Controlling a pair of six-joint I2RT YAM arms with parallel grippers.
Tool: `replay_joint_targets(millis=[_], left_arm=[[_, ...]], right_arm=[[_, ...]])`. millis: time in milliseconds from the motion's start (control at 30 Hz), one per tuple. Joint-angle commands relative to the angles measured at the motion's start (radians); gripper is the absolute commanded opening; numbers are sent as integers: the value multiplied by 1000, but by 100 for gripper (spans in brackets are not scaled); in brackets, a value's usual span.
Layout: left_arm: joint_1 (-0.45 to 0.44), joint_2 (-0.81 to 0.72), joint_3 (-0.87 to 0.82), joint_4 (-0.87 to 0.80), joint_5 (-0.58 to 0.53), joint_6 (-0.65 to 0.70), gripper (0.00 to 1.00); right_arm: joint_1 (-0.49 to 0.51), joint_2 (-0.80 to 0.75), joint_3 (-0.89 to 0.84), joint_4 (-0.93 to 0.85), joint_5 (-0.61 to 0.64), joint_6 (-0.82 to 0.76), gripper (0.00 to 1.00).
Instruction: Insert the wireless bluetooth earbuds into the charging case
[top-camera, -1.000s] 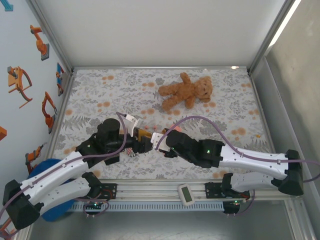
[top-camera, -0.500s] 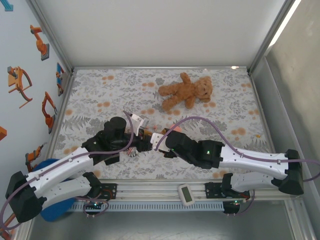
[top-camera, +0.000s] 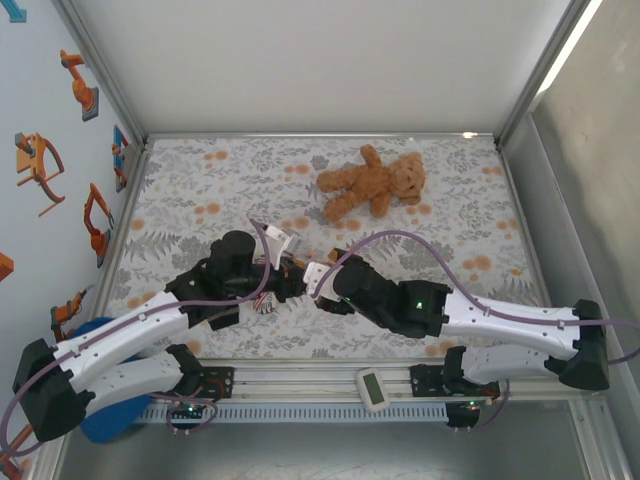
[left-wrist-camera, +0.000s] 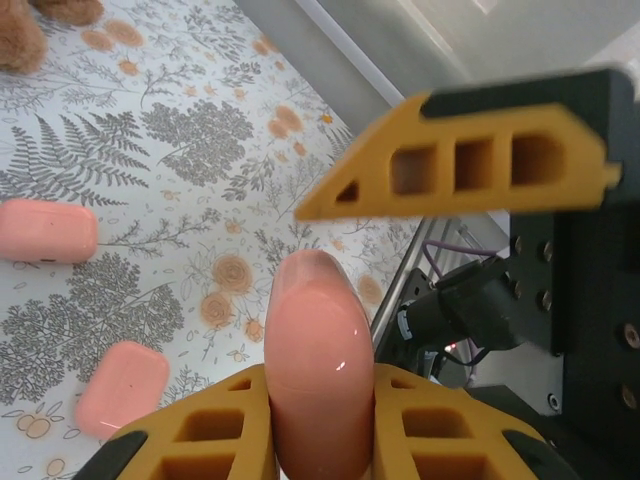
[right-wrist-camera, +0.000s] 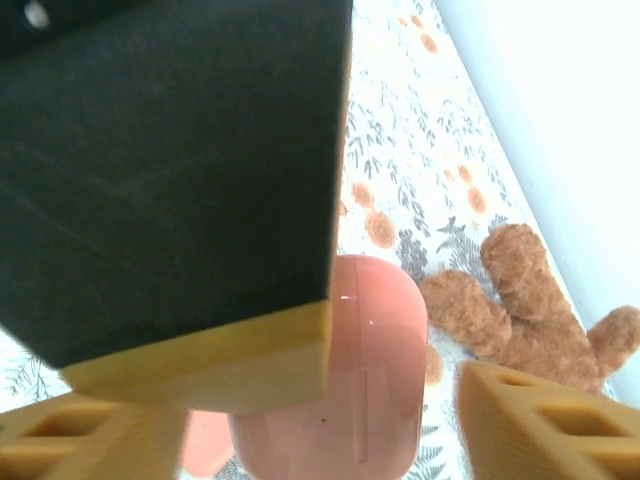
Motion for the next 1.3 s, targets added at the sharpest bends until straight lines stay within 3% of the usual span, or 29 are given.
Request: replay_joint_targets(millis=[0,67,233,433,600,733,1067,1267], left_arm=[[-4,-40,30,30,-38,25,12],[-4,-54,31,39,-77,27,12],[-1,-71,42,63,-166,78,11],[4,-61,52,154,-197,179,11],[6,-24,91,196,-149,262,10],[11,5,92,286,-101,278,8],[77,-35,45,435,-28,284,5],[129,-123,21,384,15,289,1]], right_arm=[[0,-78,17,16,-28,47,83],[-19,-124,11,8,-106,65,99],[-172,-213,6,-20,-410,125,99],[-500,-281,-23,31,-843,207,99],[-721,-263,-37,176,-1167,348,99],[-812,-239,-72,384,-1335,518,99],[-819,-302,-155,570,-1251,684,99],[-816,-390,-198,550,-1122,815,94]])
